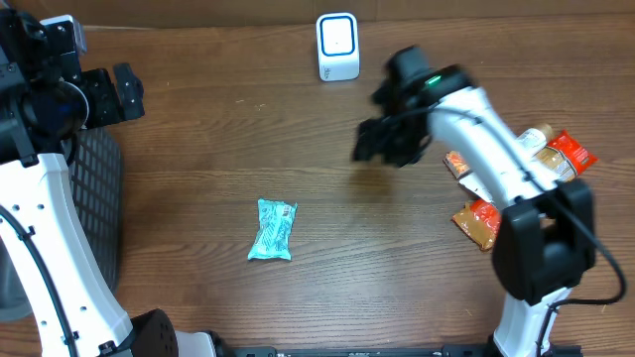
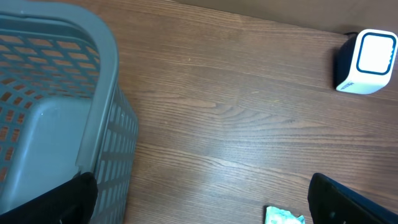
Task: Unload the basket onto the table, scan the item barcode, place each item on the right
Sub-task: 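Move the right gripper to the green pouch and grasp it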
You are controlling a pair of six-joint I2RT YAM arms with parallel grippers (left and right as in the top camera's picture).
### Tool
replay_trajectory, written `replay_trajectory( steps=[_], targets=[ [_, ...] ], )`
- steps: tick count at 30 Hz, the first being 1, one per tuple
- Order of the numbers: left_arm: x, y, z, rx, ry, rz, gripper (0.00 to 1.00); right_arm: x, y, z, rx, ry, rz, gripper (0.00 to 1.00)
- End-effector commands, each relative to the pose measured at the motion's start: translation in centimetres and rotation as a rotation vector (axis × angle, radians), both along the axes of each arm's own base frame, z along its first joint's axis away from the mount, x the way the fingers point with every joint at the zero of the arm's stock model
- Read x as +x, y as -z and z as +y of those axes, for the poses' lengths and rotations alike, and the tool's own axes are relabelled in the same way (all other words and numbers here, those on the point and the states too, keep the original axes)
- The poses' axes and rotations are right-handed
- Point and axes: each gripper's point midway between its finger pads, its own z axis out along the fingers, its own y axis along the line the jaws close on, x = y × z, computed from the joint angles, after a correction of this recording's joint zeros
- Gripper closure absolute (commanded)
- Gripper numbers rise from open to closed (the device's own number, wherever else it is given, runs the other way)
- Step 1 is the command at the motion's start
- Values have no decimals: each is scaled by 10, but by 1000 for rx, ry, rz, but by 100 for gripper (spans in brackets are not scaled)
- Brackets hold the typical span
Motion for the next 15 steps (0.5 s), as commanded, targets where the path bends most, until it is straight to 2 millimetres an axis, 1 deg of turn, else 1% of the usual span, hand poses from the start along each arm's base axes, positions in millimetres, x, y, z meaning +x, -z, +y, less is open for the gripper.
replay_trajectory(
  steps=[1, 3, 8, 10, 15],
  targets=[
    [1, -1, 1, 7, 12, -5, 0, -31, 16, 36, 11, -30, 58, 32],
    [1, -1, 1, 7, 12, -5, 0, -47, 22, 55, 13, -62, 61, 32],
    [1, -1, 1, 7, 12, -6, 0, -79, 30, 101, 45, -152, 29, 33],
    [1, -1, 1, 7, 12, -6, 0, -86, 32, 112, 43, -162, 8, 33],
    [1, -1, 1, 7, 12, -6, 0, -90, 31, 129, 47, -146, -25, 34]
  ],
)
